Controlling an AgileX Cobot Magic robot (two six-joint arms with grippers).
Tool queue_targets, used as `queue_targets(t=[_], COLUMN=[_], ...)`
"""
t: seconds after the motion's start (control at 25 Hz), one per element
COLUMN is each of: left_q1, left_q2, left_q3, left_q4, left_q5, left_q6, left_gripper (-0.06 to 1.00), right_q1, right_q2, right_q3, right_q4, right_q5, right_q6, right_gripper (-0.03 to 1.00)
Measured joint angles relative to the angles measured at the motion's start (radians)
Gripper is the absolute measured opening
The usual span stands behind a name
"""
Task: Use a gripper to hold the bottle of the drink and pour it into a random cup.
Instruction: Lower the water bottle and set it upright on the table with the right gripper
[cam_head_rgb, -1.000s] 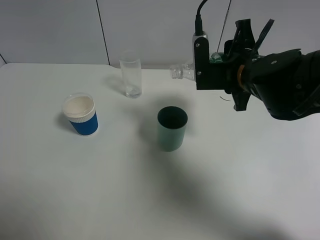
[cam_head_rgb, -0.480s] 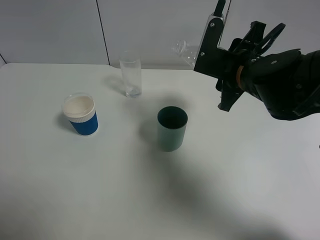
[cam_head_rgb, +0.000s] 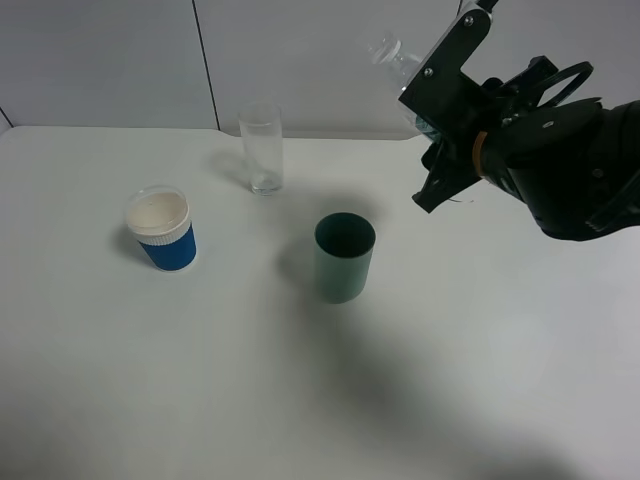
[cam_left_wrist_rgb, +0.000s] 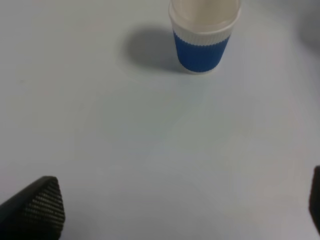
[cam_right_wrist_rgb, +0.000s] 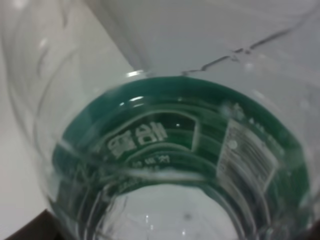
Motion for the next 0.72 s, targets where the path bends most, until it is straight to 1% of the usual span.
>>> queue_targets(t=[0.16,0.24,0.48,0.72], left_q1=[0.0,0.0,0.0,0.0], left_q2=[0.0,0.0,0.0,0.0], left_q3=[0.0,0.0,0.0,0.0], left_q4=[0.0,0.0,0.0,0.0], left_q5=[0.0,0.0,0.0,0.0], left_q6=[0.0,0.0,0.0,0.0], left_gripper=[0.99,0.99,0.99,0.99], right_q1=[0.0,0.0,-0.036,-0.087], right_q2=[0.0,0.0,0.0,0.0], right_q3=[0.0,0.0,-0.001,-0.001], right_q4=[0.0,0.003,0.049,0.086], right_q5=[-0.003,-0.016,-0.111,-0.181], right_q6=[0.069,0.074,0.083,0.083], right_gripper=[0.54,0.54,0.54,0.54])
